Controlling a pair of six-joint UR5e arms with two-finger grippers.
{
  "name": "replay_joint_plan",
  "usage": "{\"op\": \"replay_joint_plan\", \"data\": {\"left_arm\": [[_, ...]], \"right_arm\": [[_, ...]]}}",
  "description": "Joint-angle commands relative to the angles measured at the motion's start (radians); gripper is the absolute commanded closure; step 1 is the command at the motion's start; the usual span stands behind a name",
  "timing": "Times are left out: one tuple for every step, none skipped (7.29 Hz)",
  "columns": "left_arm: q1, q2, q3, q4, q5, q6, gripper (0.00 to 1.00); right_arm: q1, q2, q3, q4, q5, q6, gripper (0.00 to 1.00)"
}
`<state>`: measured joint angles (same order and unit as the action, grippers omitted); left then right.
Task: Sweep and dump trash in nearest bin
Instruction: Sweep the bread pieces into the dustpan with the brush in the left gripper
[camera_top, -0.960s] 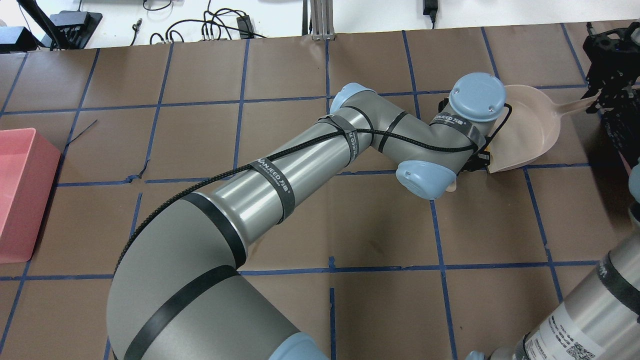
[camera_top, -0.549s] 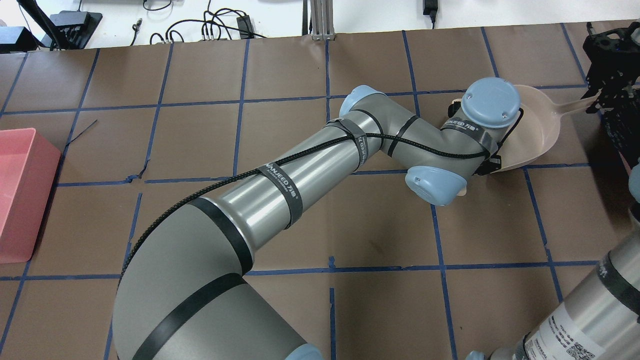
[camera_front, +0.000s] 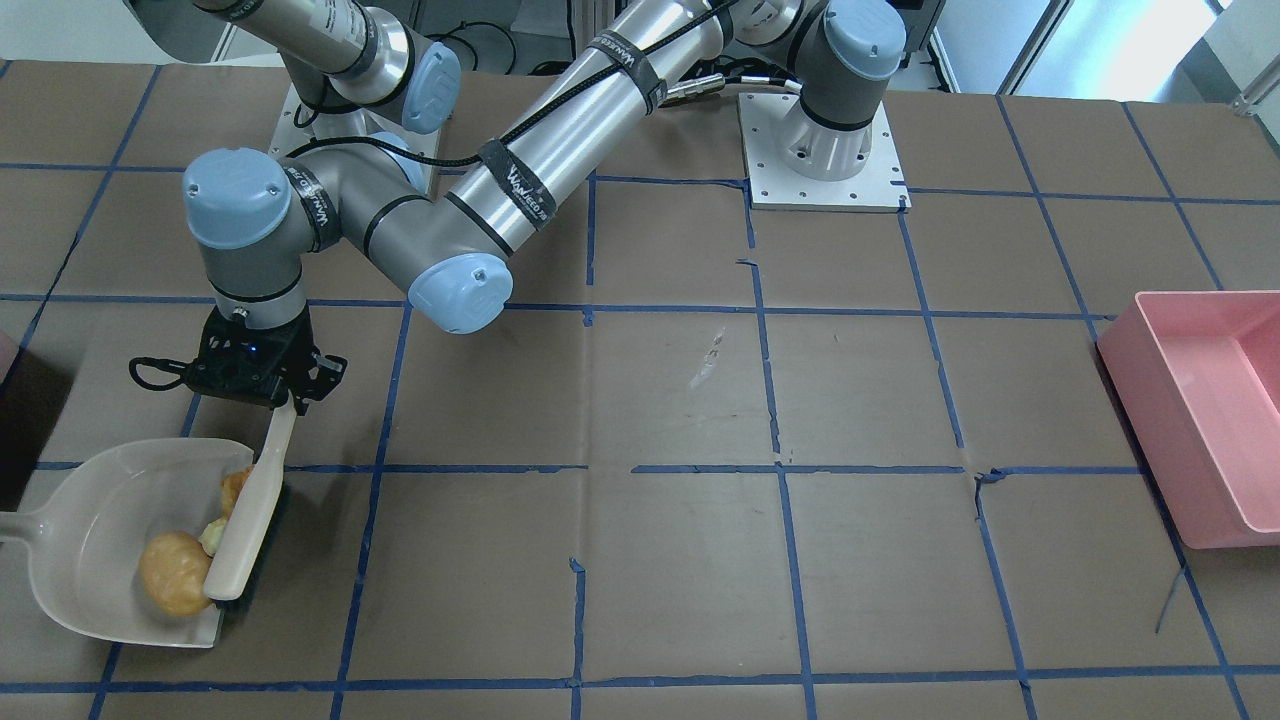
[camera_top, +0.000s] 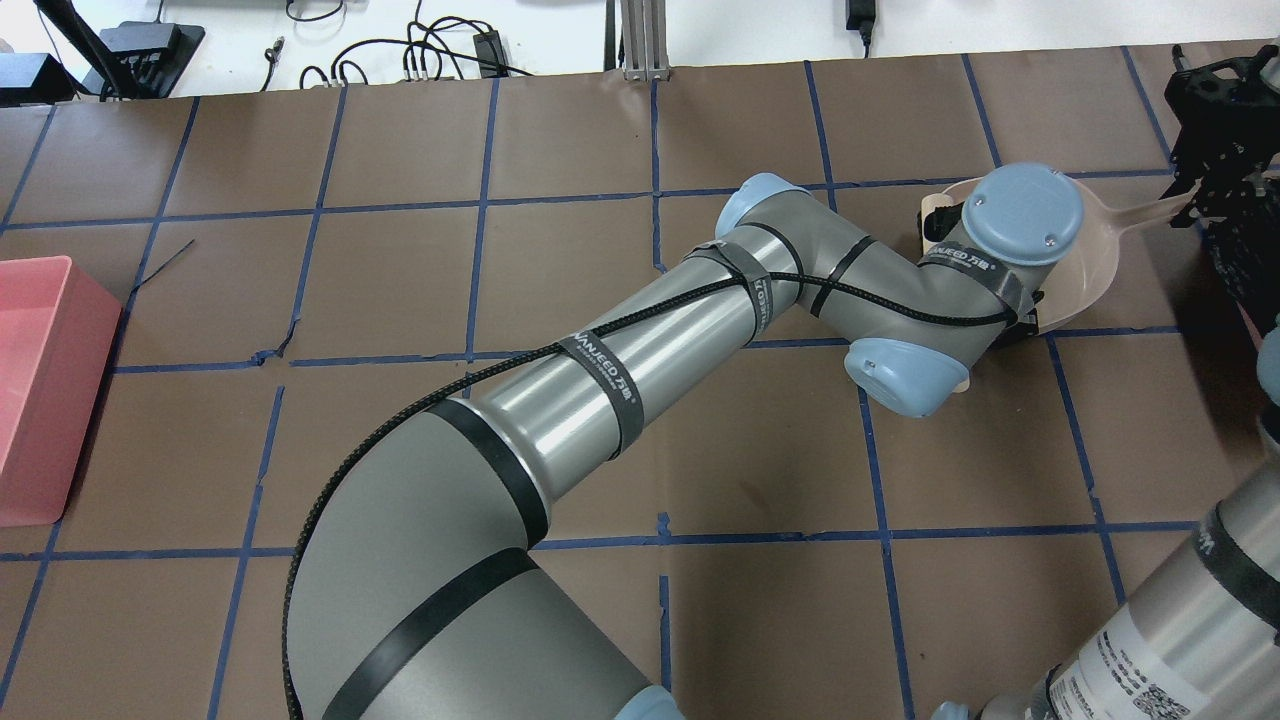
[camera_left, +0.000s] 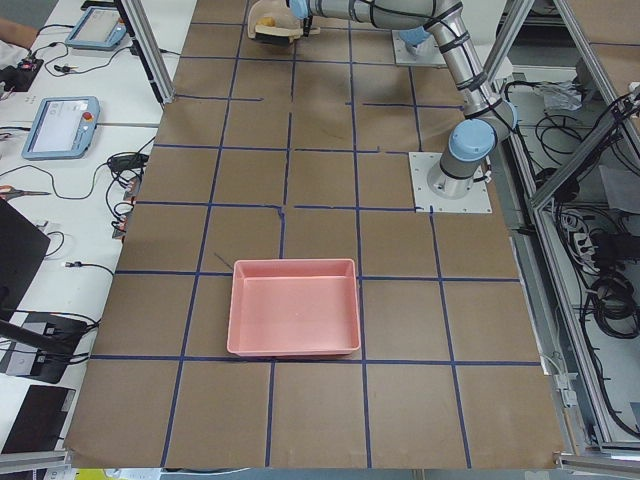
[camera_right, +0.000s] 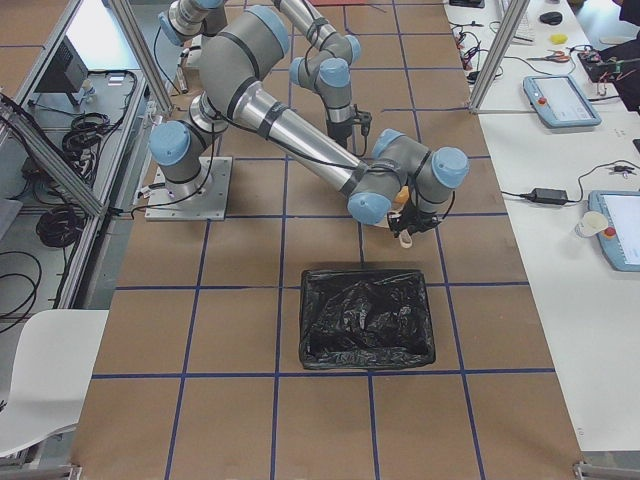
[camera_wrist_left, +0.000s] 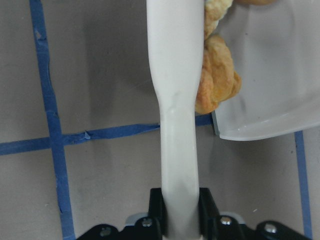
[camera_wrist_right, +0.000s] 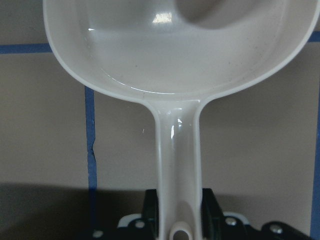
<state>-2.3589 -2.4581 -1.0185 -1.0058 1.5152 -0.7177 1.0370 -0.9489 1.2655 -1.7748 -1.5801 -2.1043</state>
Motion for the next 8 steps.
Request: {"op": "replay_joint_plan", "data": {"left_arm": [[-0.016,-0.015,0.008,0.041,-0.004,-0.101,0.99],[-0.017,-0.019,0.011,0.044,-0.007,-0.098,0.99],[-0.017,-0.019,0.011,0.044,-0.007,-0.08,0.99],[-0.022,-0.019,0.012,0.046,-0.009,-0.075,0.99],[-0.035,-0.019,0.012,0.047,-0.009,-0.075,0.99],[-0.046,-0.019,0.012,0.059,-0.009,-0.078,0.99],[-0.052,-0.018,0.014,0.061,-0.007,-0.081,0.99],[-0.052,-0.019,0.024,0.062,-0.007,-0.086,0.99]], "right_arm": [[0.0,0.001,0.0,-0.002,0.0,0.0,1.0],[0.0,-0.001,0.0,0.0,0.002,0.001,1.0],[0.0,0.002,0.0,0.0,0.002,0.0,1.0],[0.0,0.002,0.0,0.0,0.002,0.0,1.0],[0.0,0.002,0.0,0.0,0.002,0.0,1.0],[0.0,0.002,0.0,0.0,0.002,0.0,1.0],[0.0,0.002,0.002,0.0,0.002,0.0,1.0],[0.0,0.002,0.002,0.0,0.002,0.0,1.0]]}}
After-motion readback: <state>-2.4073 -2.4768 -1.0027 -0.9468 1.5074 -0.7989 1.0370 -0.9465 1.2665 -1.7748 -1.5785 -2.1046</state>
